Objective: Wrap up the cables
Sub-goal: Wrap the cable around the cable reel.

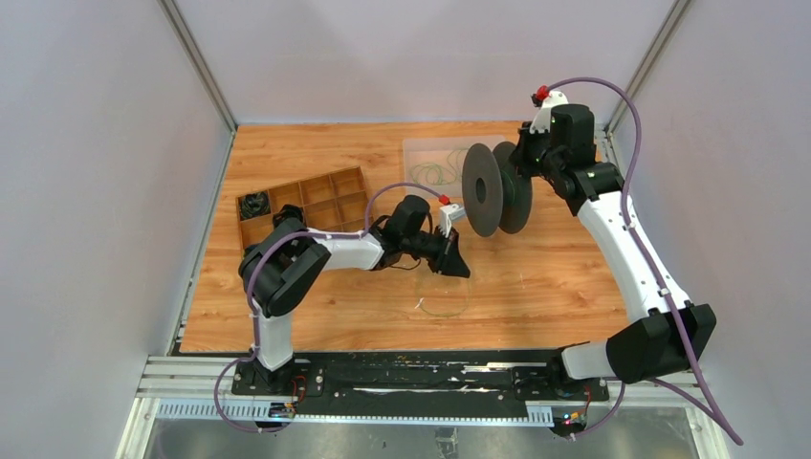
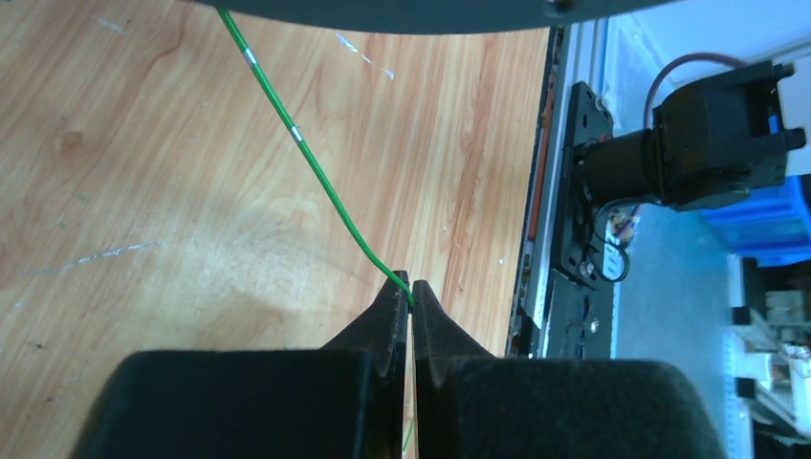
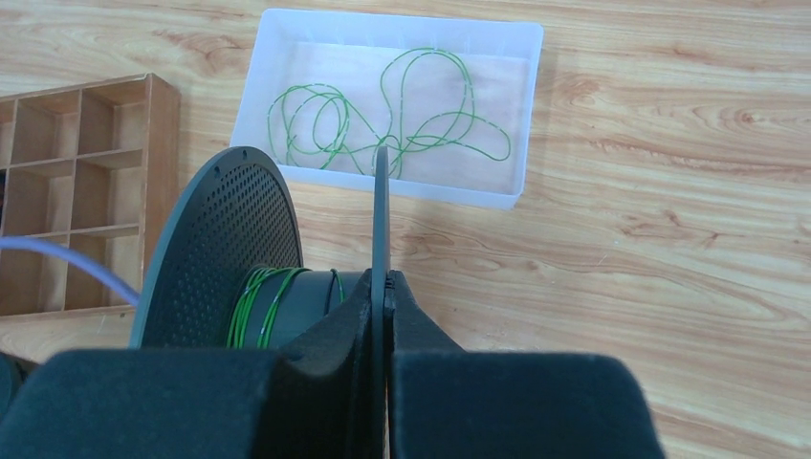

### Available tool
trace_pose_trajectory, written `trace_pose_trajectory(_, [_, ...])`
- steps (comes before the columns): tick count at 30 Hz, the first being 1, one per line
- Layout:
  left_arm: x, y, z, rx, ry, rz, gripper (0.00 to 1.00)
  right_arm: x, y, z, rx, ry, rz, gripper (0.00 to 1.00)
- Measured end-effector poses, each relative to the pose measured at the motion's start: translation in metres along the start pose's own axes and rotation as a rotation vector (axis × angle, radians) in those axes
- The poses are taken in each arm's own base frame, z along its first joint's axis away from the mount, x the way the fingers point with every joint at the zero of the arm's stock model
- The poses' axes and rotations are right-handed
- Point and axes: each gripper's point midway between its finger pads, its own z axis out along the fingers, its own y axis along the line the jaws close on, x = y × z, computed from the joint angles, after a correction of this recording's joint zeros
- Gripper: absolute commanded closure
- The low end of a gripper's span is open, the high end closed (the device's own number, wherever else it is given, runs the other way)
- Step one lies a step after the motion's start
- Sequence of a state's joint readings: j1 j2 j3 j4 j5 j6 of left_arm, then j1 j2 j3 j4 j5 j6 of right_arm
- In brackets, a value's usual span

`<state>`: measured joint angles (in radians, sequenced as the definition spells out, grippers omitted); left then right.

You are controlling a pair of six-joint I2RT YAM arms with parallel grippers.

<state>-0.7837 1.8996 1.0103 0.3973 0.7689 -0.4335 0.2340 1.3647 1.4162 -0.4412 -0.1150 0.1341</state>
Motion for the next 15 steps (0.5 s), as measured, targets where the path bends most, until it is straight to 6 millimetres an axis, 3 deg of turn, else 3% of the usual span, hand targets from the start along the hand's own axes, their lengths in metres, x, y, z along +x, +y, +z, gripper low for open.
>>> trace_pose_trajectory(8, [-0.002,-0.023,0.008,-0.046,0.065,0.166,1.00,0.000,-0.009,0.001,0.050,-0.001,0.005,0.99])
trace_pose_trajectory(15, [-0.026,-0.046,0.013,-0.100,0.113,0.306,1.00,0.006,-0.017,0.005,0.090,0.002,-0.001,0.99])
